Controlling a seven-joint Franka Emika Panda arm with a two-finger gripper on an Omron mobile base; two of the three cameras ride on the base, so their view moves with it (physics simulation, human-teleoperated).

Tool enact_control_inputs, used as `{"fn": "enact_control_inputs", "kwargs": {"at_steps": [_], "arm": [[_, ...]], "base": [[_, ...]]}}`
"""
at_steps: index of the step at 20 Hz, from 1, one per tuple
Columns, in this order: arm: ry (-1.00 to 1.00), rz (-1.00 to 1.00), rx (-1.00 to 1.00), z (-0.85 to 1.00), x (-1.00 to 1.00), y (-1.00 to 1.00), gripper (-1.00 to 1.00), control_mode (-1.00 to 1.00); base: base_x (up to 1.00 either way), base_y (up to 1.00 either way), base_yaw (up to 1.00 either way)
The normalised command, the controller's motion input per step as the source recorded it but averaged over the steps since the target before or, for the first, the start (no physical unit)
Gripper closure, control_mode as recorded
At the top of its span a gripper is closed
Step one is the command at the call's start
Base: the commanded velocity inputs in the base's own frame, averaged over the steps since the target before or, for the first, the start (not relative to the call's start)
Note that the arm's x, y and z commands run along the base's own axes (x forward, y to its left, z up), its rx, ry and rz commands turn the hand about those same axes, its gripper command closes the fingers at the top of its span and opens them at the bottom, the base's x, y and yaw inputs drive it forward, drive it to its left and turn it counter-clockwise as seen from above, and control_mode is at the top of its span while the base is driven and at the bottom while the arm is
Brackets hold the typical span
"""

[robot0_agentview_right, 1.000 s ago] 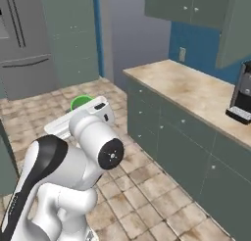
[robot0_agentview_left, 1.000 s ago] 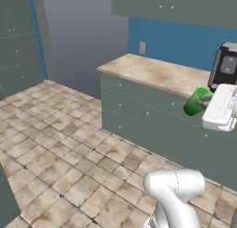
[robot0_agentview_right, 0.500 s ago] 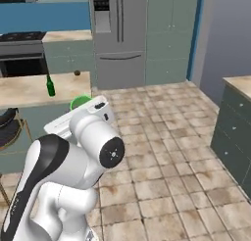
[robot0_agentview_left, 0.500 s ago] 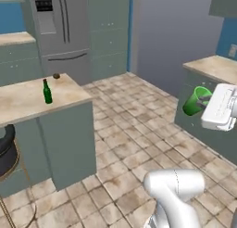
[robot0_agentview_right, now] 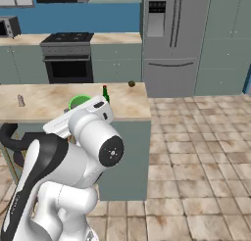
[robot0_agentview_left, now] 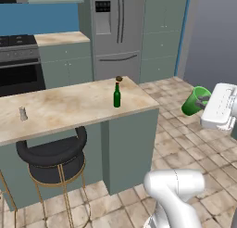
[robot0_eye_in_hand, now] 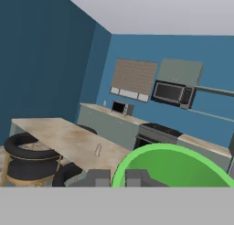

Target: Open the cabinet directly in front. Then move the beer and the cup to the dining counter with the candle on it.

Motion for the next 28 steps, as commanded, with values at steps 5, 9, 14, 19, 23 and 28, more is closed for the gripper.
{"fn": "enact_control_inputs", "kwargs": {"at_steps": [5,9,14,19,23,28], "arm": [[0.0,0.0,0.0,0.0,0.0,0.0,1.0,1.0],[0.0,0.0,0.0,0.0,0.0,0.0,1.0,1.0],[0.0,0.0,0.0,0.0,0.0,0.0,1.0,1.0],[0.0,0.0,0.0,0.0,0.0,0.0,1.0,1.0],[0.0,0.0,0.0,0.0,0.0,0.0,1.0,1.0],[0.0,0.0,0.0,0.0,0.0,0.0,1.0,1.0]], "base": [[0.76,0.73,0.29],[0.35,0.29,0.28],[0.14,-0.01,0.23],[0.02,-0.42,0.26],[0.13,-0.69,0.24],[0.14,-0.64,0.14]]}}
